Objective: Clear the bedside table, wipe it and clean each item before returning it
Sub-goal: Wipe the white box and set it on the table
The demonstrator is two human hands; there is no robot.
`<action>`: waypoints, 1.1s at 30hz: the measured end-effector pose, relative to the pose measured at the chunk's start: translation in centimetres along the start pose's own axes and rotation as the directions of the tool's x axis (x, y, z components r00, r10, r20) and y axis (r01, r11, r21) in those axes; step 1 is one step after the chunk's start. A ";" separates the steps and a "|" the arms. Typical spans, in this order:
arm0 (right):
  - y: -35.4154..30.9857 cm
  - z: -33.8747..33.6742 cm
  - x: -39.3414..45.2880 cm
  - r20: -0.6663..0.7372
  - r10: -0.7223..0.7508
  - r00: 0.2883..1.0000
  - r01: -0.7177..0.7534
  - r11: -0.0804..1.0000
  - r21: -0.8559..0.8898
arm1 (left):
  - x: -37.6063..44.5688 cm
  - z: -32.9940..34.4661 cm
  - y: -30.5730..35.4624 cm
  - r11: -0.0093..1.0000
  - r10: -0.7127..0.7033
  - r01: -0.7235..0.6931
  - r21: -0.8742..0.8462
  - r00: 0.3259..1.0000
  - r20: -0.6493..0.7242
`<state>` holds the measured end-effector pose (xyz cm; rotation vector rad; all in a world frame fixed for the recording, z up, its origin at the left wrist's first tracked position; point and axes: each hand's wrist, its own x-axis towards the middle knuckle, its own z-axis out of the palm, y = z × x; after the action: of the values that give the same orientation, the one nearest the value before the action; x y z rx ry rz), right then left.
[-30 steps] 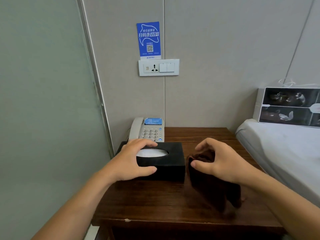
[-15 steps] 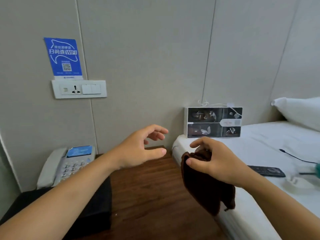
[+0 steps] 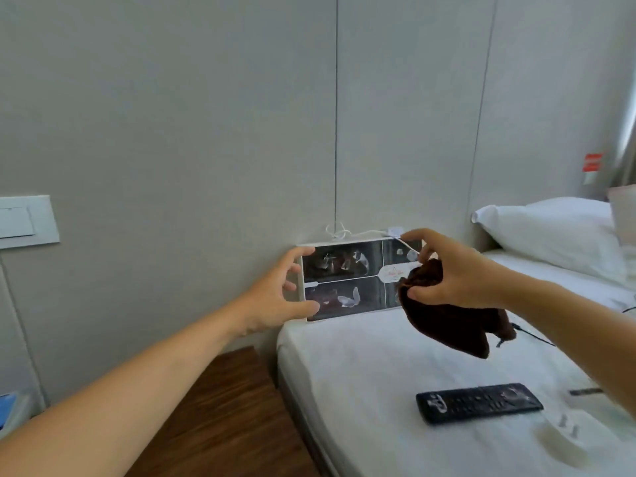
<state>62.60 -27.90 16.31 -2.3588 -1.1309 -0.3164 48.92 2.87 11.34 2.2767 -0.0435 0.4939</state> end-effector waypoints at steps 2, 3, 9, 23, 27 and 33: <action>2.7 0.3 2.3 0.004 0.052 0.999 -0.052 0.998 -0.034 | 2.4 0.6 -1.6 0.999 -0.052 0.052 -0.015 0.999 0.009; 3.8 0.5 3.4 0.011 0.080 0.997 -0.079 0.996 -0.044 | 3.5 0.9 -2.4 0.997 -0.068 0.069 -0.035 0.998 0.014; 10.7 2.5 7.7 0.032 0.219 0.975 -0.214 0.970 -0.114 | 8.7 1.6 -7.3 0.997 -0.073 0.073 -0.001 0.996 0.053; 14.0 5.6 12.6 0.081 0.229 0.970 -0.240 0.955 0.174 | 10.7 2.0 -11.0 1.000 -0.008 0.008 0.003 0.984 0.178; 13.9 5.9 12.5 0.055 0.235 0.970 -0.241 0.942 0.233 | 10.5 2.6 -10.3 1.000 0.025 -0.025 0.003 0.996 0.085; 11.9 5.2 11.5 -0.033 0.199 0.979 -0.176 0.922 0.346 | 7.3 0.9 -8.0 0.999 0.024 -0.026 0.030 0.999 0.043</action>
<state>79.08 -23.82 12.60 -2.1080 -0.8416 -0.1181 57.40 8.68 7.81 2.3193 -0.0863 0.4621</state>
